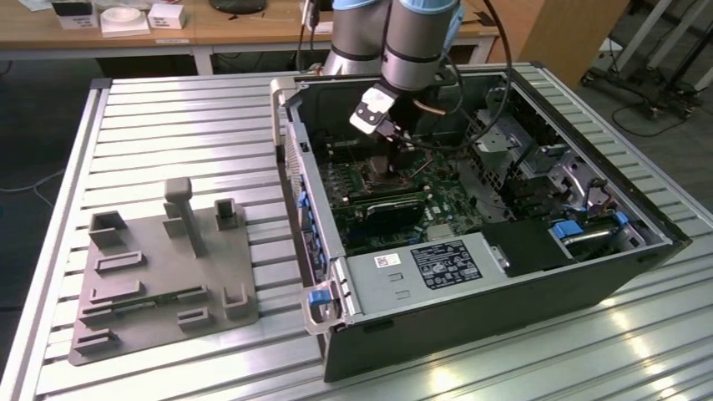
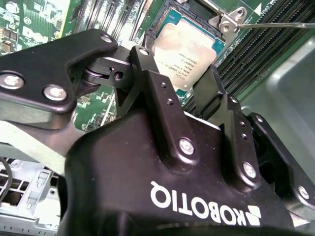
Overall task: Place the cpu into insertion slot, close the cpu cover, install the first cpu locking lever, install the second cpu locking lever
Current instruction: 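Place the cpu into insertion slot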
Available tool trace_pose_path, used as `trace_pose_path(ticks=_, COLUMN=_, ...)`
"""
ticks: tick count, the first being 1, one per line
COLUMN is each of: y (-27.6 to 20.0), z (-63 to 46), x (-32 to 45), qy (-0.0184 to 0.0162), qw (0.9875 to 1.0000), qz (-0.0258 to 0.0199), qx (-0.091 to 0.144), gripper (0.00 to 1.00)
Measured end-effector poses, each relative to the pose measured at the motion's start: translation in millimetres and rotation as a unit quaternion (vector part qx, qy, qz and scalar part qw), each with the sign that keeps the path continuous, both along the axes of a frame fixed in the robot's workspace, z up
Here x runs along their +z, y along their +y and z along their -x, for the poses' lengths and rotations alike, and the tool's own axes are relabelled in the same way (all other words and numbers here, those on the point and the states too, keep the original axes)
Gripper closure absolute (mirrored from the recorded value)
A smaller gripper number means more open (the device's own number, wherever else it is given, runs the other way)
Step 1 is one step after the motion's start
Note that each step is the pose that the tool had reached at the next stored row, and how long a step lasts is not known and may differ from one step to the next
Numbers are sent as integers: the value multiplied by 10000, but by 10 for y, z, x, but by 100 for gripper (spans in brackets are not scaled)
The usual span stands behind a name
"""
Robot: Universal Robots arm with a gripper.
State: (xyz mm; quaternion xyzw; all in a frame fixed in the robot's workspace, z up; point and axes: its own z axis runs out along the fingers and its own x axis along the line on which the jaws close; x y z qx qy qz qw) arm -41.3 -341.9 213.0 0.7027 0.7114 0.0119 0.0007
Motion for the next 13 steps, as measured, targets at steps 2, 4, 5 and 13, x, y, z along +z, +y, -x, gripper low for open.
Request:
trace_pose_path(ticks=2, y=0, z=-2, x=-24, qy=0, qw=10000, qz=0, qx=1, gripper=45)
trace_pose_path(ticks=4, y=0, z=-11, x=-40, qy=1, qw=10000, qz=1, qx=1, gripper=45)
trace_pose_path(ticks=5, y=1, z=-15, x=-47, qy=1, qw=10000, qz=1, qx=1, gripper=45)
trace_pose_path(ticks=13, y=10, z=-27, x=-110, qy=1, qw=10000, qz=1, qx=0, gripper=45)
